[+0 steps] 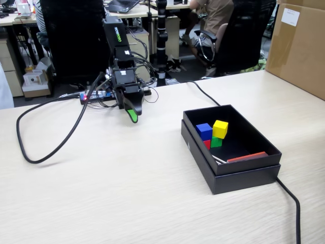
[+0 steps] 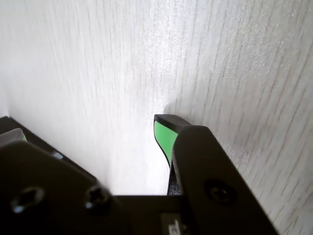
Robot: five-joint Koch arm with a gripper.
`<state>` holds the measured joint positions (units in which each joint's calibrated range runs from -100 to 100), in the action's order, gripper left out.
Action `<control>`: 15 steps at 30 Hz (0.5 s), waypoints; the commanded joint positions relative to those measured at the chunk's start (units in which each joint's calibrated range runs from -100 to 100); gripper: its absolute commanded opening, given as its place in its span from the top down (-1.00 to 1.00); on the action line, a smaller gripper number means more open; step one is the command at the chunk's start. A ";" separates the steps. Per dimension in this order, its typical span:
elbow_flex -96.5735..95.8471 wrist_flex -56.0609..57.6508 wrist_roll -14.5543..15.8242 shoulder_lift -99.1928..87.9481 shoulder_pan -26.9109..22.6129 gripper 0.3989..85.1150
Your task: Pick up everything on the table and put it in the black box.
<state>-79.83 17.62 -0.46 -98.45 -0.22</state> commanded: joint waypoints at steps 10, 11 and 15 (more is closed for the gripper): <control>-15.73 -16.88 -1.66 -1.55 0.24 -0.17; -16.46 -16.88 -1.66 -1.55 0.20 -0.17; -17.27 -16.28 -1.71 -1.55 0.20 -0.16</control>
<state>-94.89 -0.58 -1.78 -100.00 -0.02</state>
